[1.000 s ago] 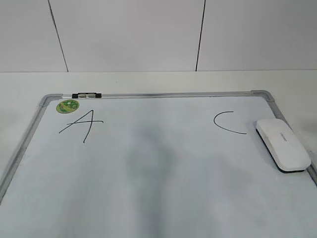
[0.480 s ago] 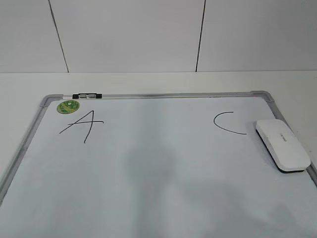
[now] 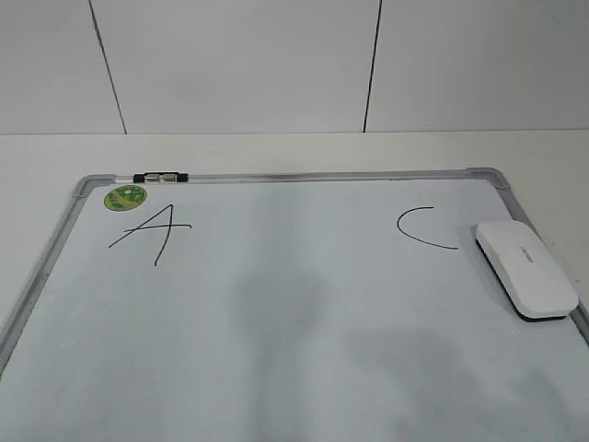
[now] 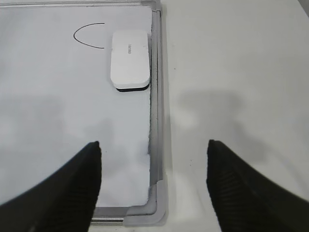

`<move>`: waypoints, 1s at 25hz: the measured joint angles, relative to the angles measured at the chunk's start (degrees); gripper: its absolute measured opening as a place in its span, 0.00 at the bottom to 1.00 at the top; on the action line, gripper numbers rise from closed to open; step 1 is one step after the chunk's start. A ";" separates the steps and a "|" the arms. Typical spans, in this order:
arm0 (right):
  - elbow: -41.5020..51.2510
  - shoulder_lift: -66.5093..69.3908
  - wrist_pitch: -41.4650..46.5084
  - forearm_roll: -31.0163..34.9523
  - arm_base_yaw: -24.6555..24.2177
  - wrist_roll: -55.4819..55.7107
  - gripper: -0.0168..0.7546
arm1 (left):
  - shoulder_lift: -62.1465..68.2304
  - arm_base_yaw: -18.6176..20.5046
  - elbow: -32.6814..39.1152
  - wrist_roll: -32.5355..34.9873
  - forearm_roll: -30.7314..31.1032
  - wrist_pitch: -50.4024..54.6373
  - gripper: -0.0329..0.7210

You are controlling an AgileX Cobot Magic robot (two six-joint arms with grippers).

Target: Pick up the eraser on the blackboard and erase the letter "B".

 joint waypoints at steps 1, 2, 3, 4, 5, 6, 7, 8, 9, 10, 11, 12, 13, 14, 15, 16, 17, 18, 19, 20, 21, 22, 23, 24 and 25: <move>0.02 0.00 -0.29 0.00 0.00 0.00 0.73 | 0.00 0.00 0.00 0.00 0.00 -0.16 0.52; 0.12 0.00 -0.67 0.00 0.00 0.00 0.73 | 0.00 0.00 0.08 0.00 0.00 -0.16 0.52; 0.12 0.00 -0.67 0.00 0.00 0.00 0.73 | 0.00 0.00 0.13 0.00 0.00 -0.25 0.52; 0.12 0.00 -0.67 0.00 0.00 0.00 0.73 | 0.00 0.00 0.13 0.00 0.00 -0.25 0.52; 0.12 0.00 -0.67 0.00 0.00 0.00 0.73 | 0.00 0.00 0.13 0.00 0.00 -0.25 0.52; 0.12 0.00 -0.67 0.00 0.00 0.00 0.73 | 0.00 0.00 0.13 0.00 0.00 -0.25 0.52; 0.12 0.00 -0.67 0.00 0.00 0.00 0.73 | 0.00 0.00 0.13 0.00 0.00 -0.25 0.52; 0.12 0.00 -0.67 0.00 0.00 0.00 0.73 | 0.00 0.00 0.13 0.00 0.00 -0.29 0.52; 0.12 0.00 -0.67 0.00 0.00 0.00 0.73 | 0.00 0.00 0.13 0.00 0.00 -0.39 0.51; 0.12 0.00 -0.67 0.00 0.00 0.00 0.73 | 0.00 0.00 0.13 0.00 0.00 -0.39 0.51; 0.12 0.00 -0.67 0.00 0.00 0.00 0.73 | 0.00 0.00 0.13 0.00 0.00 -0.39 0.50; 0.12 0.00 -0.67 0.00 0.00 0.00 0.73 | 0.00 0.00 0.13 0.00 0.00 -0.39 0.49; 0.12 0.00 -0.67 0.00 0.00 0.00 0.73 | 0.00 0.00 0.13 0.00 0.00 -0.39 0.49; 0.12 0.00 -0.67 0.00 0.00 0.00 0.73 | 0.00 0.00 0.13 0.00 0.00 -0.39 0.48; 0.12 0.00 -0.67 0.00 0.00 0.00 0.73 | 0.00 0.00 0.13 0.00 0.00 -0.39 0.47; 0.12 0.00 -0.67 0.00 0.00 -0.12 0.73 | 0.00 0.00 0.13 0.00 0.00 -0.39 0.47; 0.12 0.00 -0.67 0.00 0.00 -0.12 0.73 | 0.00 0.00 0.13 0.00 -0.12 -0.39 0.46; 0.12 0.00 -0.67 0.00 0.00 -0.12 0.73 | 0.00 0.00 0.13 0.00 -0.45 -0.39 0.46; 0.12 0.00 -0.67 0.00 0.00 -0.12 0.73 | 0.00 0.00 0.13 0.00 -0.72 -0.39 0.45; 0.12 0.00 -0.78 0.00 0.00 -0.12 0.73 | 0.00 0.00 0.13 0.00 -0.93 -0.39 0.44; 0.12 0.00 -0.78 0.00 0.00 -0.12 0.73 | 0.00 0.00 0.13 0.00 -0.97 -0.39 0.44; 0.12 0.00 -0.78 0.00 0.00 -0.12 0.73 | 0.00 0.00 0.13 0.00 -1.09 -0.49 0.44; 0.12 0.00 -0.78 0.00 0.00 -0.12 0.73 | 0.00 0.00 0.13 0.00 -1.09 -0.41 0.43; 0.12 0.00 -0.78 0.00 0.00 -0.12 0.73 | 0.00 0.00 0.13 0.00 -1.09 -0.41 0.43; 0.12 0.00 -0.78 0.00 0.00 -0.12 0.73 | 0.00 0.00 0.13 0.00 -1.09 -0.41 0.43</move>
